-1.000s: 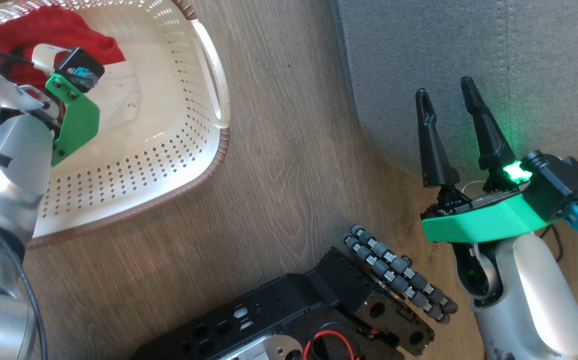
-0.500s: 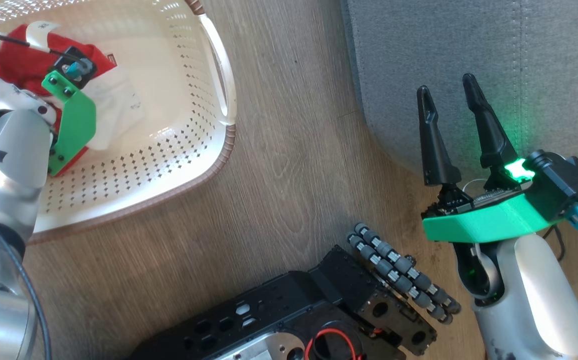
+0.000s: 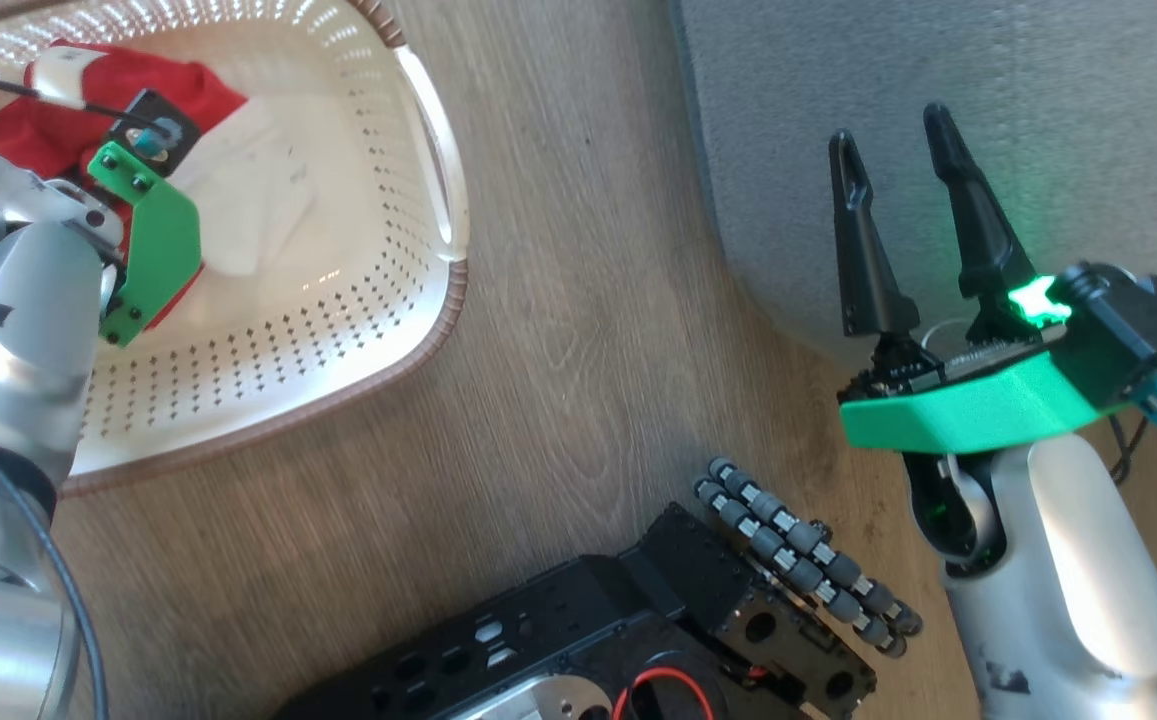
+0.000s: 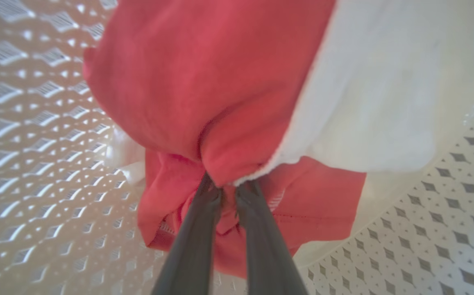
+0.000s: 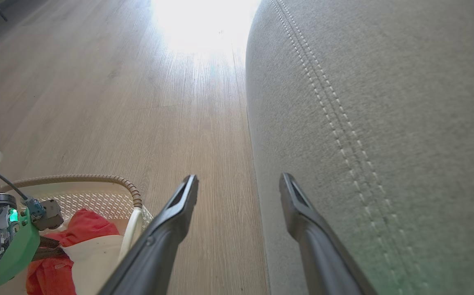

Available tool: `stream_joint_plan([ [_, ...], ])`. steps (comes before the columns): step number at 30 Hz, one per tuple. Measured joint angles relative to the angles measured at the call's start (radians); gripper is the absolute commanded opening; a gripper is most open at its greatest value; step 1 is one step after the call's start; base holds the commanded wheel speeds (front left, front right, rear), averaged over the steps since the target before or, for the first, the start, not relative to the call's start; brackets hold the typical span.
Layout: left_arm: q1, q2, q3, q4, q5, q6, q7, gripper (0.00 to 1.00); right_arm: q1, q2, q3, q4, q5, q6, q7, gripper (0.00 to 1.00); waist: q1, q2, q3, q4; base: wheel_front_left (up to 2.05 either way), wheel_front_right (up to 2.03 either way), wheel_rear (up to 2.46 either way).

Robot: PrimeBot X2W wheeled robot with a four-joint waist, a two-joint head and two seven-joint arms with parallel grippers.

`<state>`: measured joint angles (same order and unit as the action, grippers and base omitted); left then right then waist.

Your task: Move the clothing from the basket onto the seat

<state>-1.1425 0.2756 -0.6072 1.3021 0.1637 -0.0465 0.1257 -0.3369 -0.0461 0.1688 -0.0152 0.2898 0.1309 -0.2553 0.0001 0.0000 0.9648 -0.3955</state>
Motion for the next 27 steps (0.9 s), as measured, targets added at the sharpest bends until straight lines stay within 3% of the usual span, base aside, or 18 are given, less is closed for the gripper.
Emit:
stream_joint_plan([
  [3, 0.01, -0.002, 0.039, -0.003, -0.051, 0.03, -0.078, 0.0, -0.024, 0.0, 0.003, 0.016, 0.0, 0.0, 0.0, 1.0, -0.0001, 0.0, -0.026, -0.006, 0.0, 0.0, 0.0],
  [7, 0.038, -0.035, 0.056, -0.004, -0.077, 0.037, -0.142, 0.0, -0.028, 0.0, -0.008, 0.035, -0.02, 0.0, 0.0, 1.0, 0.0, 0.0, -0.064, -0.001, 0.0, 0.0, 0.0],
  [11, 0.082, -0.089, 0.057, -0.005, -0.098, 0.041, -0.221, 0.0, -0.027, 0.0, -0.029, 0.052, -0.055, 0.0, 0.0, 1.0, -0.0001, 0.0, -0.137, 0.026, 0.0, 0.0, 0.0],
  [20, 0.182, -0.145, 0.089, -0.026, -0.166, 0.072, -0.364, 0.0, 0.01, 0.0, -0.056, 0.083, -0.124, 0.0, 0.0, 1.0, -0.0001, 0.0001, -0.337, 0.103, 0.0, 0.0, 0.0],
  [23, 0.232, -0.156, 0.099, -0.075, -0.197, 0.079, -0.373, 0.0, 0.045, 0.0, -0.067, 0.09, -0.137, 0.0, 0.0, 1.0, -0.0002, 0.0001, -0.407, 0.13, 0.0, 0.0, 0.0],
  [27, 0.312, -0.154, 0.125, -0.261, -0.227, 0.098, -0.374, 0.0, 0.074, -0.001, -0.069, 0.102, -0.147, 0.0, 0.0, 1.0, -0.0002, 0.0001, -0.494, 0.165, 0.0, 0.0, 0.0],
])
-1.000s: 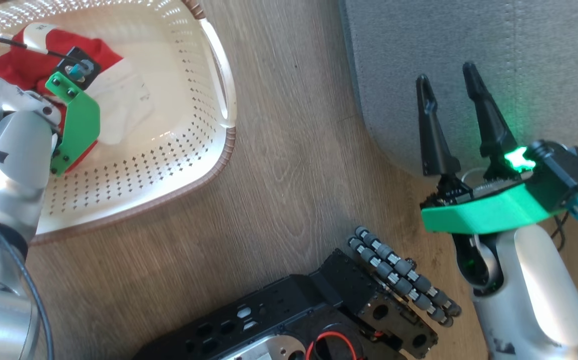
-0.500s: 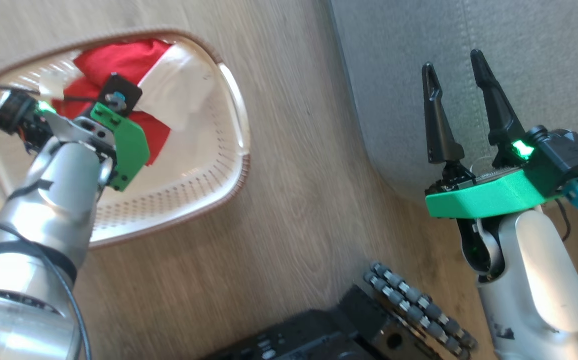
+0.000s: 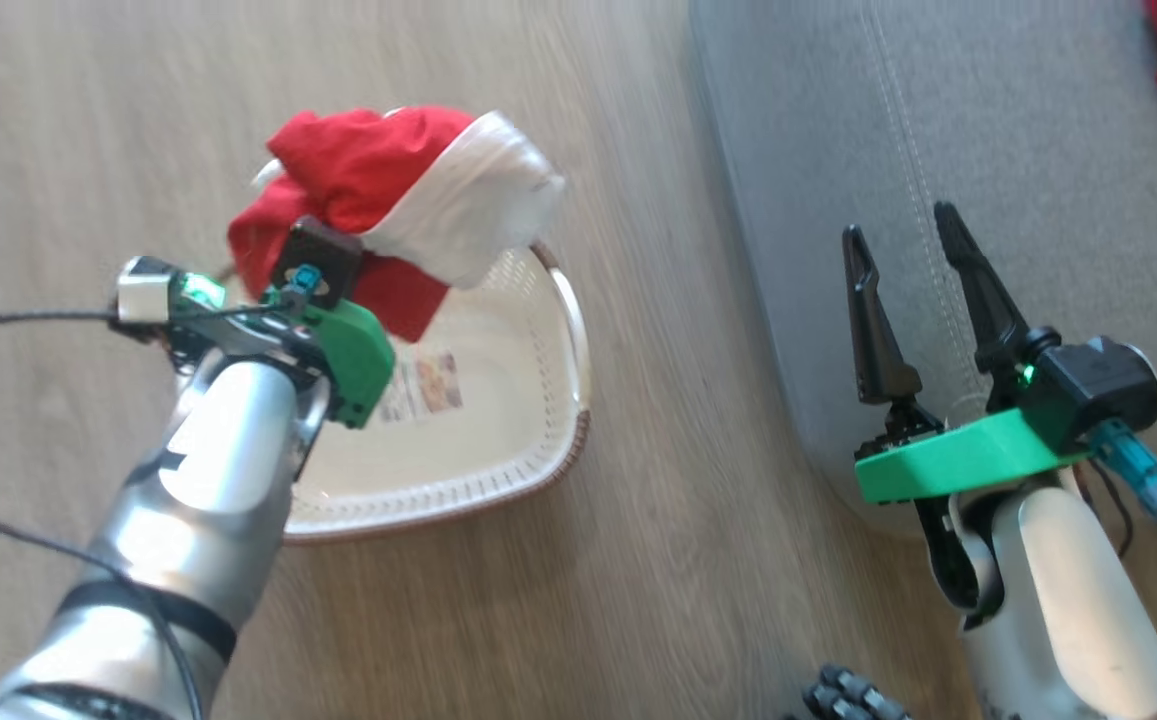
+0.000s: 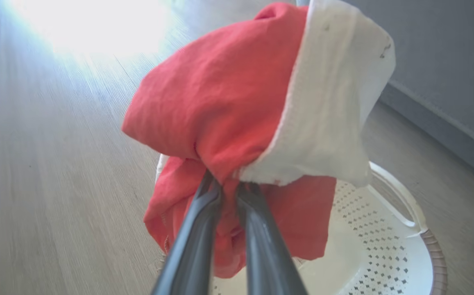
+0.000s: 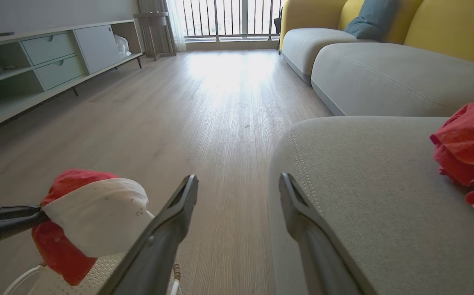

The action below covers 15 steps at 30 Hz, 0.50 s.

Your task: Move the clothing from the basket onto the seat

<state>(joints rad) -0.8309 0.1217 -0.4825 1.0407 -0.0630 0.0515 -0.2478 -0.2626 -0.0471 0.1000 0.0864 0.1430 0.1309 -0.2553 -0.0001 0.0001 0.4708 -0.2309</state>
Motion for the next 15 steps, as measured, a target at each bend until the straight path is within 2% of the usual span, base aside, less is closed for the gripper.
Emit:
stream_joint_plan([
  [7, 0.158, 0.02, 0.052, -0.323, -0.032, 0.025, 0.0, 0.0, 0.053, -0.02, -0.002, 0.012, -0.002, 0.0, 0.0, 1.0, 0.0, 0.0, -0.13, 0.057, 0.0, 0.0, 0.0],
  [9, 0.198, 0.026, 0.072, -0.431, -0.034, 0.035, 0.0, 0.0, 0.067, -0.023, -0.003, 0.017, -0.002, 0.0, 0.0, 1.0, 0.0, 0.0, -0.162, 0.07, 0.0, 0.0, 0.0],
  [10, 0.23, 0.031, 0.095, -0.53, -0.034, 0.042, -0.001, 0.0, 0.077, -0.024, -0.002, 0.019, -0.002, 0.0, 0.0, 1.0, 0.0, 0.0, -0.192, 0.082, 0.0, 0.0, 0.0],
  [15, 0.306, 0.037, 0.15, -0.729, -0.034, 0.048, -0.002, 0.0, 0.104, -0.035, -0.003, 0.024, -0.002, 0.0, 0.0, 1.0, 0.0, 0.0, -0.259, 0.102, 0.0, 0.0, 0.0],
])
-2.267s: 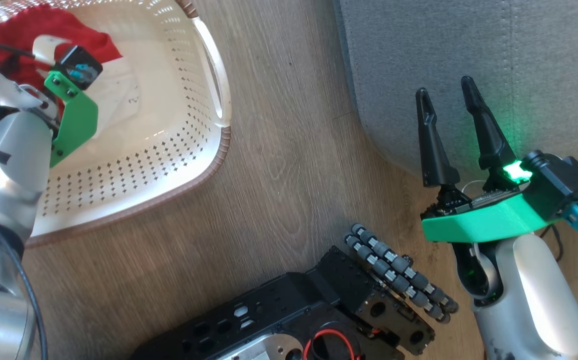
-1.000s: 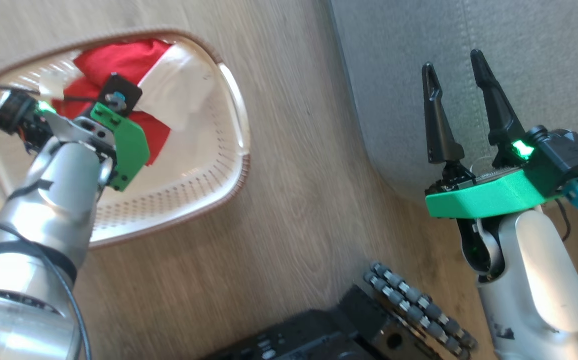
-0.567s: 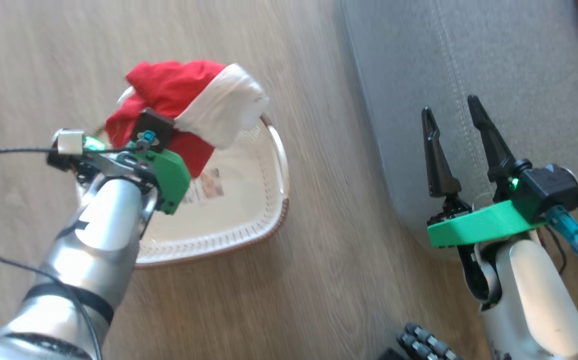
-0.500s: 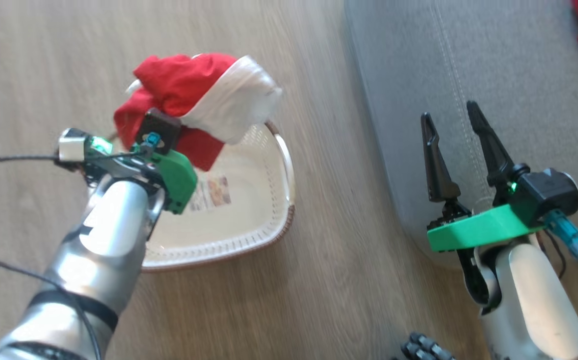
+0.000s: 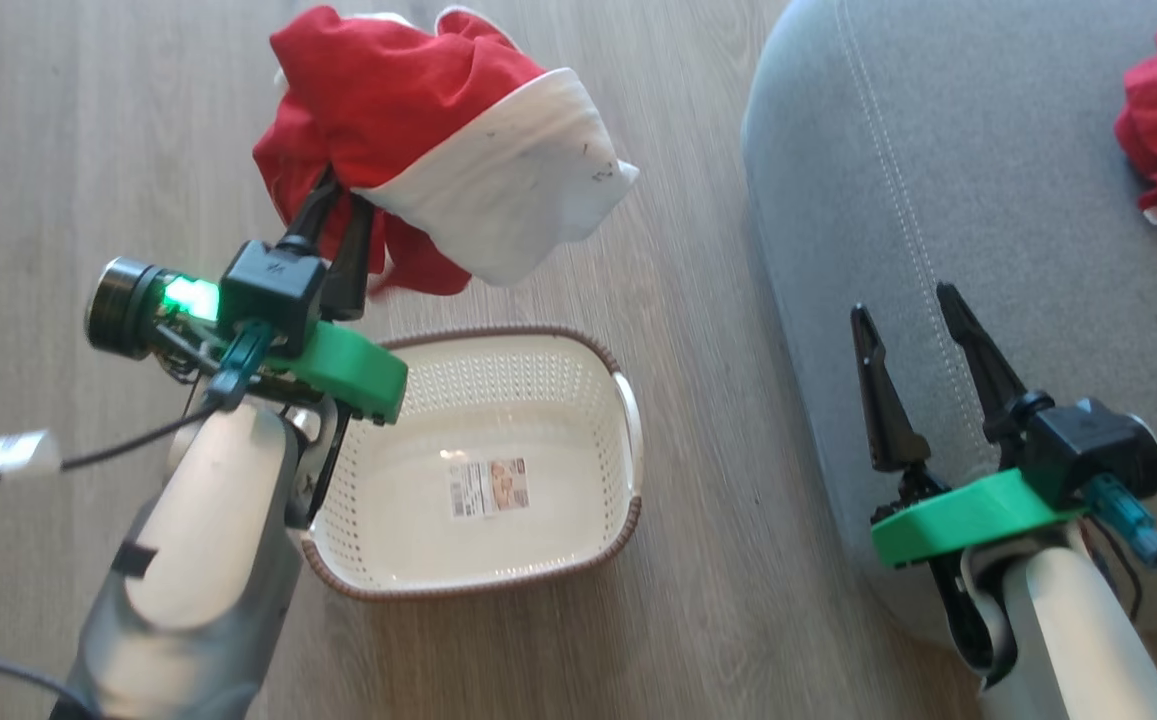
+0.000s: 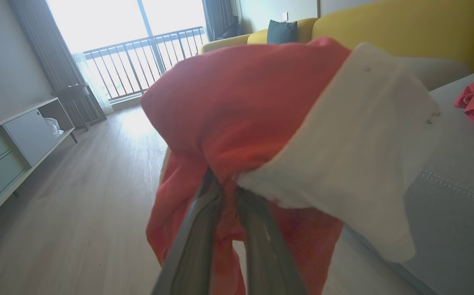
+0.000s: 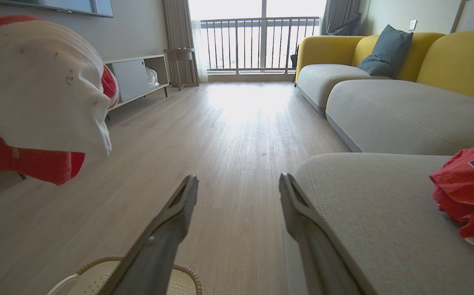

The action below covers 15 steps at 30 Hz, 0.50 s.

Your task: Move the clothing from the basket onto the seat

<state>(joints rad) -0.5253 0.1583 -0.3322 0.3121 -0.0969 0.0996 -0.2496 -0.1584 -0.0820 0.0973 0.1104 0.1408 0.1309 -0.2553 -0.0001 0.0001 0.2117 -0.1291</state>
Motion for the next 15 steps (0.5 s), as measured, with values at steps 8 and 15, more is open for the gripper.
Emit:
stream_joint_plan([
  [8, 0.117, -0.023, 0.044, -0.226, 0.012, -0.032, -0.003, 0.0, 0.05, -0.018, 0.007, 0.01, 0.001, 0.0, 0.0, 1.0, 0.0, 0.0, -0.077, 0.018, 0.0, 0.0, 0.0],
  [15, 0.19, -0.063, 0.06, -0.38, 0.017, -0.083, -0.004, 0.0, 0.066, -0.021, 0.003, 0.008, 0.001, 0.0, 0.0, 1.0, 0.0, 0.0, -0.109, 0.028, 0.0, 0.0, 0.0],
])
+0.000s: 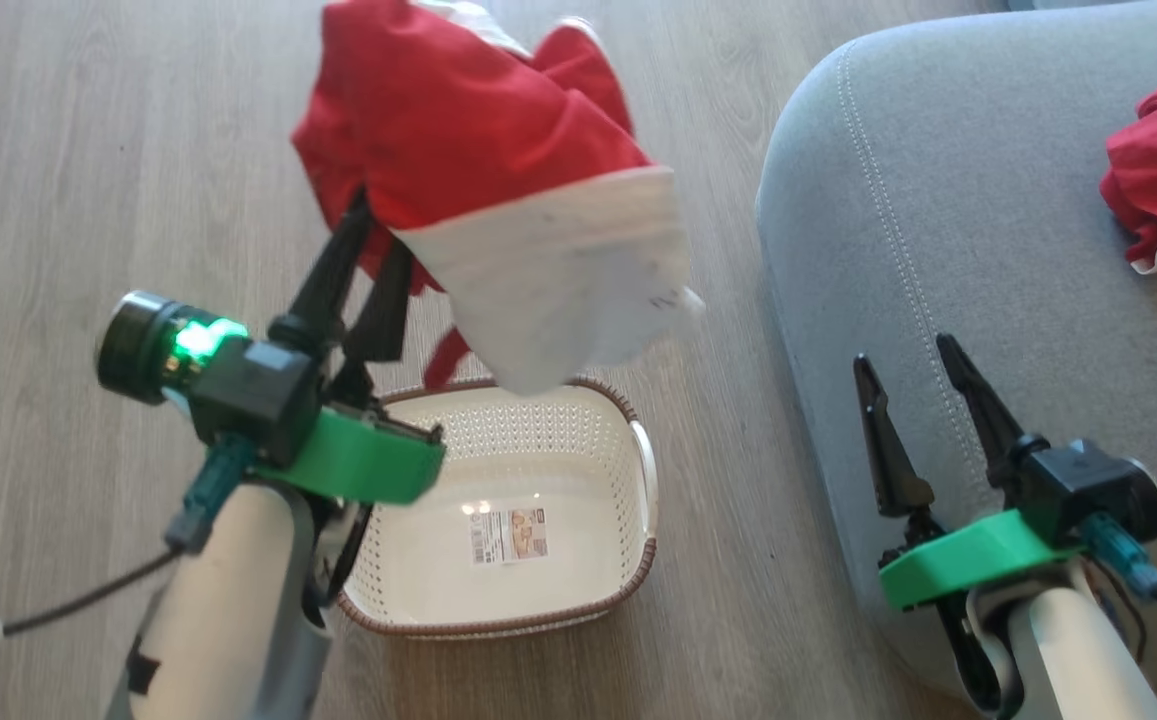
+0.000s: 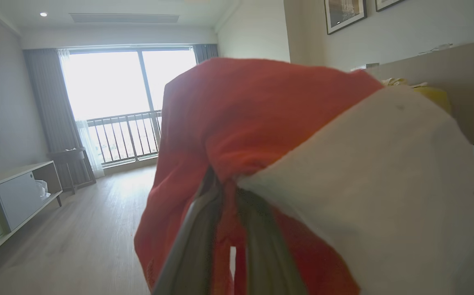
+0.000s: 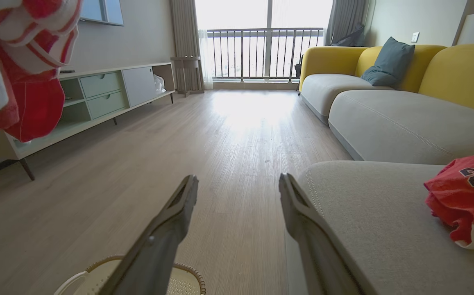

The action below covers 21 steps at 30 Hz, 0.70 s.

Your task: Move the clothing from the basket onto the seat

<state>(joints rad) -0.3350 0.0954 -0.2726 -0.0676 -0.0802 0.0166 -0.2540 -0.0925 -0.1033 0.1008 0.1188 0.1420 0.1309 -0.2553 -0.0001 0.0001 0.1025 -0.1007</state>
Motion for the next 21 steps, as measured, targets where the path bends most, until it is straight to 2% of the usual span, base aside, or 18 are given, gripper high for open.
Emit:
stream_joint_plan([
  [7, 0.047, -0.014, -0.08, -0.058, 0.046, -0.058, -0.003, 0.0, 0.023, -0.002, -0.006, 0.001, 0.0, 0.0, 0.0, 1.0, 0.0, 0.0, -0.013, 0.004, 0.0, 0.0, 0.0],
  [13, 0.095, -0.022, -0.148, -0.04, 0.064, -0.068, -0.003, 0.0, 0.023, -0.002, -0.009, -0.002, 0.0, 0.0, 0.0, 1.0, 0.0, 0.0, -0.004, 0.004, 0.0, 0.0, 0.0],
  [21, 0.099, -0.025, -0.163, -0.021, 0.064, -0.067, -0.003, 0.0, 0.023, -0.002, -0.02, -0.005, 0.0, 0.0, 0.0, 1.0, 0.0, 0.0, 0.007, 0.005, 0.0, 0.0, 0.0],
])
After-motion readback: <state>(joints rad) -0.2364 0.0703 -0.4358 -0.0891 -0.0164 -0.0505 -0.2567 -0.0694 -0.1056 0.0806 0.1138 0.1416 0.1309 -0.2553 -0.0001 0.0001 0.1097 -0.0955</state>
